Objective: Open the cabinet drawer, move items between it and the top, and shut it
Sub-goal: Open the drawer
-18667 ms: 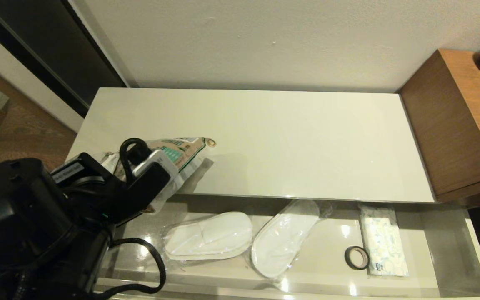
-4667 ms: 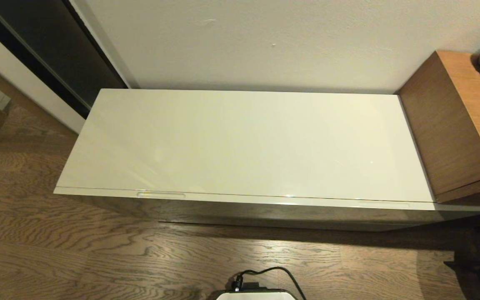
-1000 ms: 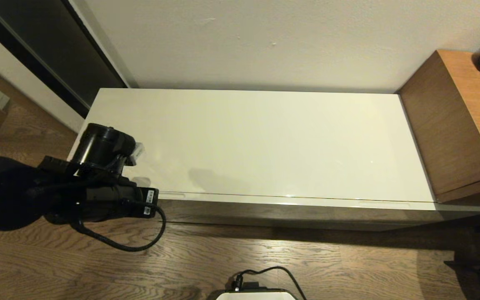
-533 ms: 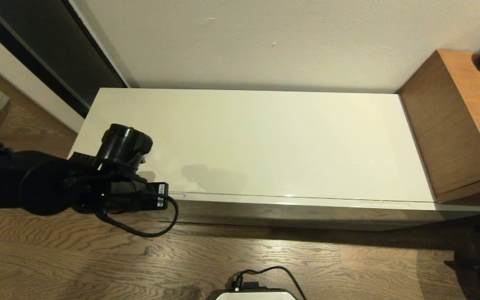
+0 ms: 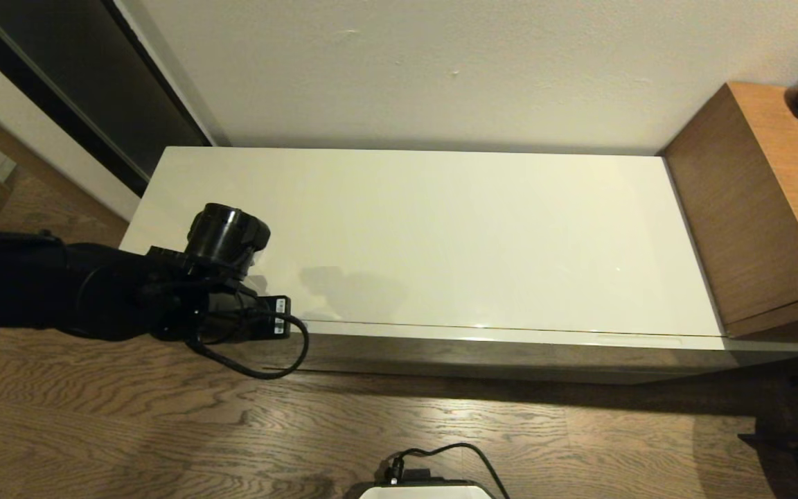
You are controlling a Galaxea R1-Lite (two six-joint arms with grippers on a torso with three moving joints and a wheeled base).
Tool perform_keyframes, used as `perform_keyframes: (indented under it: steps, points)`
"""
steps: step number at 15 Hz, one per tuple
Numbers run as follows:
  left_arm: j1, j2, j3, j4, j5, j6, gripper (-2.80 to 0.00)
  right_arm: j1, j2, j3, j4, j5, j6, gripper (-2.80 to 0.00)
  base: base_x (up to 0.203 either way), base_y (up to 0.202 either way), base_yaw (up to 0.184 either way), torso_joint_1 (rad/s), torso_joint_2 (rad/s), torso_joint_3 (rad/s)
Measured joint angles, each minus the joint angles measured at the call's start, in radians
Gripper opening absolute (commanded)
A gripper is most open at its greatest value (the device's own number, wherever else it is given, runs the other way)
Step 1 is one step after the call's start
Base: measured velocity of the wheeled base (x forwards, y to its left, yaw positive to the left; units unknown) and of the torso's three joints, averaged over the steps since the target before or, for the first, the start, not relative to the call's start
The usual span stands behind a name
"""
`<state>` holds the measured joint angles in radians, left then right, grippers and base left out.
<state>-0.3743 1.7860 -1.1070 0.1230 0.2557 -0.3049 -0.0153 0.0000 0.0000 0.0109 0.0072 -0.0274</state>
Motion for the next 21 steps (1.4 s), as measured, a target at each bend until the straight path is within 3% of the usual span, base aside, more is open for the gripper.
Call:
perform_keyframes:
  steps: [16, 21]
  points:
    - [0.025, 0.067, -0.041, 0.004, 0.011, -0.001, -2.80, 0.000, 0.000, 0.000, 0.000, 0.000, 0.000, -2.80, 0.000, 0.000, 0.000, 0.000, 0.00, 0.000]
    - [0.023, 0.059, 0.035, -0.008, 0.010, -0.001, -2.80, 0.000, 0.000, 0.000, 0.000, 0.001, 0.000, -2.80, 0.000, 0.000, 0.000, 0.000, 0.00, 0.000]
